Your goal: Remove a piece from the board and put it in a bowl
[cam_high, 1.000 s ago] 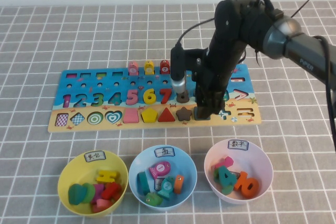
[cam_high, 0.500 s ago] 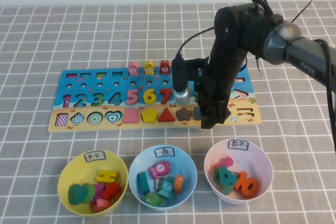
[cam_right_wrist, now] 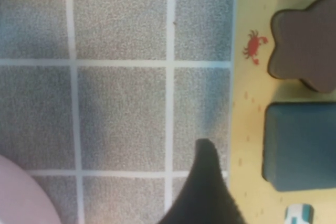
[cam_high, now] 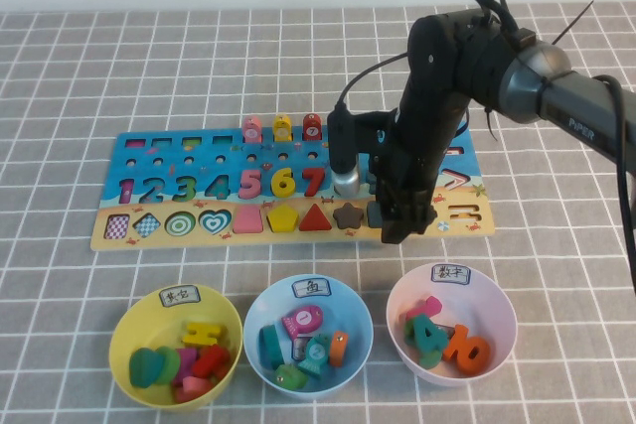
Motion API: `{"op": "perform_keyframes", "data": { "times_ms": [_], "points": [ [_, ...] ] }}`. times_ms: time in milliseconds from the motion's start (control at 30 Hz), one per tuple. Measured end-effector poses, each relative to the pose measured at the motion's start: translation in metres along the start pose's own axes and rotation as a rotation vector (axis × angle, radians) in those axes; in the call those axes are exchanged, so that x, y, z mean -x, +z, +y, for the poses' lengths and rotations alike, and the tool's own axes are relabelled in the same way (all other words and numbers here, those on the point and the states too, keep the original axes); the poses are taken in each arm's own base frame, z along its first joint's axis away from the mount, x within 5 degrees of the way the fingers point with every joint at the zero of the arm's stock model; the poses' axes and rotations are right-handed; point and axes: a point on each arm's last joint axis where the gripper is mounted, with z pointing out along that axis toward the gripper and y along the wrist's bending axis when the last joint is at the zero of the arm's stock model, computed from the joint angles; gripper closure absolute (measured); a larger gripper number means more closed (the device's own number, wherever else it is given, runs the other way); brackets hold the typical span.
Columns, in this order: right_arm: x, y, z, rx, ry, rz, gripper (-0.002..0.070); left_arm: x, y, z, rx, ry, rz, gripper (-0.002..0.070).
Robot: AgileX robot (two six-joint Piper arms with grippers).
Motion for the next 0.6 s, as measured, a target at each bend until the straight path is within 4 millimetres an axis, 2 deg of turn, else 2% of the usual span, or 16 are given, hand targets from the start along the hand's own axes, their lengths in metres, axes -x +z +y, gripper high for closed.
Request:
{"op": "perform_keyframes", "data": {
  "times_ms": [600],
  "points": [
    [-0.0022, 0.0038, -0.0049, -0.001, 0.012, -0.007, 0.0196, 0.0, 0.0, 0.0, 0.0, 0.0, 0.0, 0.0678]
  ]
}}
